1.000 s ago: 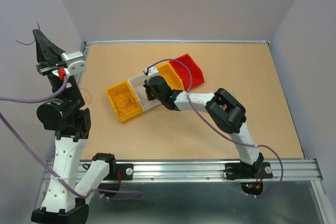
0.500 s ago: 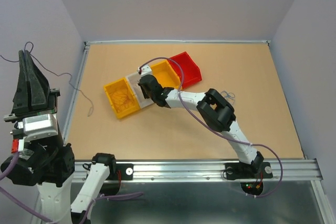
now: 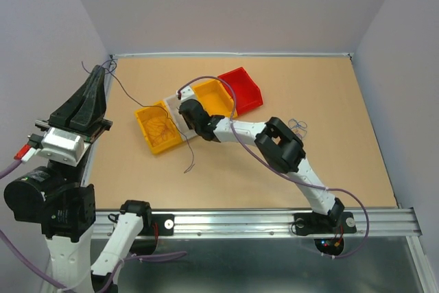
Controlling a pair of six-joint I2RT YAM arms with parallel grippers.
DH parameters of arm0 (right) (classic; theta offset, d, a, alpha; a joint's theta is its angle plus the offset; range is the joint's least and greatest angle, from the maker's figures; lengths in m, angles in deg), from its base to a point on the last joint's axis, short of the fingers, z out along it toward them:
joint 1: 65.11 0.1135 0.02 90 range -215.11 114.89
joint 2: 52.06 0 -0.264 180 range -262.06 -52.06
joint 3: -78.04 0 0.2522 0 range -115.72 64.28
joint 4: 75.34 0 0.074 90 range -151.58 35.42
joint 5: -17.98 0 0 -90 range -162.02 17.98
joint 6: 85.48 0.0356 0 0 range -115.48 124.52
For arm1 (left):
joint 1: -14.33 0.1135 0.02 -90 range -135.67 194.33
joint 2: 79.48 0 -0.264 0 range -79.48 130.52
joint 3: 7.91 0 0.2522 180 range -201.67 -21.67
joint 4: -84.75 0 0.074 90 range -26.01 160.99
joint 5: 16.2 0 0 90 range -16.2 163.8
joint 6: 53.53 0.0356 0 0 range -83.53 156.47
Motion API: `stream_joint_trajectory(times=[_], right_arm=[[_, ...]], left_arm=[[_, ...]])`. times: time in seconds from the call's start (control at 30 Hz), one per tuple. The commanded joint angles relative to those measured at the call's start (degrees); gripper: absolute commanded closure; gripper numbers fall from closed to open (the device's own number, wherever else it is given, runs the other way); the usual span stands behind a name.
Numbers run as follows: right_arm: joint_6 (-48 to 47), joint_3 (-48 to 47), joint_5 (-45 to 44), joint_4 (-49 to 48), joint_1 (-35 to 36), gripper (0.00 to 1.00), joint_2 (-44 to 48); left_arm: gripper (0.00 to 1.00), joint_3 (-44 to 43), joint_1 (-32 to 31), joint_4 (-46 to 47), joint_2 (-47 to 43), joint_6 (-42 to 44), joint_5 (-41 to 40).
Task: Untangle the cables
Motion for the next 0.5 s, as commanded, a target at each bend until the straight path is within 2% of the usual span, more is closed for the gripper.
stream_joint_trajectory(times=[0.0,0.07,0.17,0.23,0.47], right_arm=[[-2.17,-2.67,1.91,-0.9,0.67,0.77,6.9],[-2.43,-2.84,2.79,-0.9,0.67,0.73,7.87],[-2.96,-2.84,3.58,-0.99,0.67,0.54,8.67],[-3.4,-2.84,3.58,-0.99,0.67,0.46,9.28],[-5.16,-3.11,3.67,-1.16,0.67,0.41,11.83]], left_arm=[[1.0,-0.58,0.17,0.36,1.97,-4.79,4.75],[1.0,0.12,0.17,0.8,1.79,-5.4,5.8],[1.0,2.32,0.17,2.02,1.18,-6.45,9.31],[1.0,4.51,0.17,3.08,0.56,-6.81,11.5],[1.0,9.0,0.17,7.91,-0.58,-8.65,14.77]])
